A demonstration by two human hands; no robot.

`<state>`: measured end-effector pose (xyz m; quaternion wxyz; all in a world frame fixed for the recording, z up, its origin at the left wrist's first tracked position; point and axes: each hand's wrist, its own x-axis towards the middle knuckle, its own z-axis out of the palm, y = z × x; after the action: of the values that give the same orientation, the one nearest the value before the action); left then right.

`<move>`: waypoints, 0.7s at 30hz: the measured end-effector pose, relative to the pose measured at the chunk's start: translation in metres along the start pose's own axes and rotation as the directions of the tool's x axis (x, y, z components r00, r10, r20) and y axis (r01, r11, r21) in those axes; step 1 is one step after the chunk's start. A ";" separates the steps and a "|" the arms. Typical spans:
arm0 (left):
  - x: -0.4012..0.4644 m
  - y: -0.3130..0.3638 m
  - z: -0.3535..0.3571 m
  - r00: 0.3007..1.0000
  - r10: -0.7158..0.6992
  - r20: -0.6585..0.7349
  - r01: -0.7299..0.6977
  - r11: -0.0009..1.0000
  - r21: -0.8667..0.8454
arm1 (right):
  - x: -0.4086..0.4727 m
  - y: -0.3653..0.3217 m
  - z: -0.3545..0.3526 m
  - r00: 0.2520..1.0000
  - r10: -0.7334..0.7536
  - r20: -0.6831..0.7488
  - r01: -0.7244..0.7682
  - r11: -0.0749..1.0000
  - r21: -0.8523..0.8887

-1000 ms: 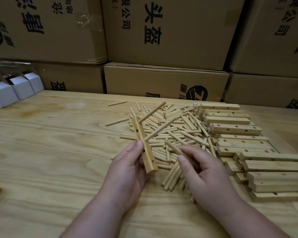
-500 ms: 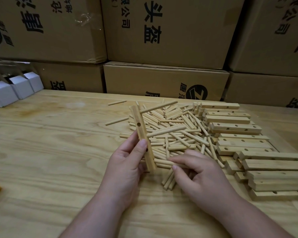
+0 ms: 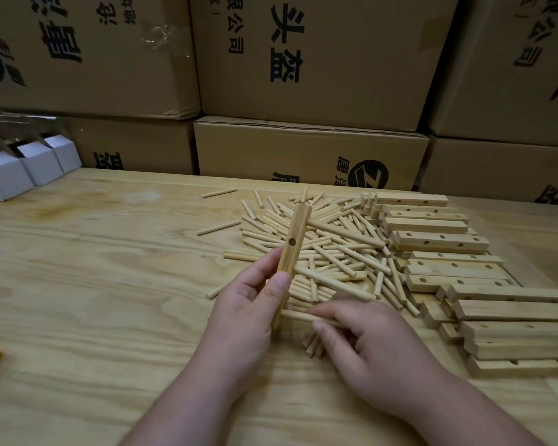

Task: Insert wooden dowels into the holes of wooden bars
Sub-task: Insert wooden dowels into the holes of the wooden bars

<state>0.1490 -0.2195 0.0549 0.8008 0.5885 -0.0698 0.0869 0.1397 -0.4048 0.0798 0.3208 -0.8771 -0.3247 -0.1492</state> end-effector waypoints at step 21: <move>-0.006 0.002 0.006 0.985 -0.097 0.145 0.101 0.995 -0.021 | -0.002 0.003 -0.004 0.998 0.045 0.055 -0.046 0.999 0.028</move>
<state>0.1428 -0.2252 0.0570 0.8053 0.5845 -0.0993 0.0031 0.1402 -0.4100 0.0804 0.3282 -0.8831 -0.3154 -0.1133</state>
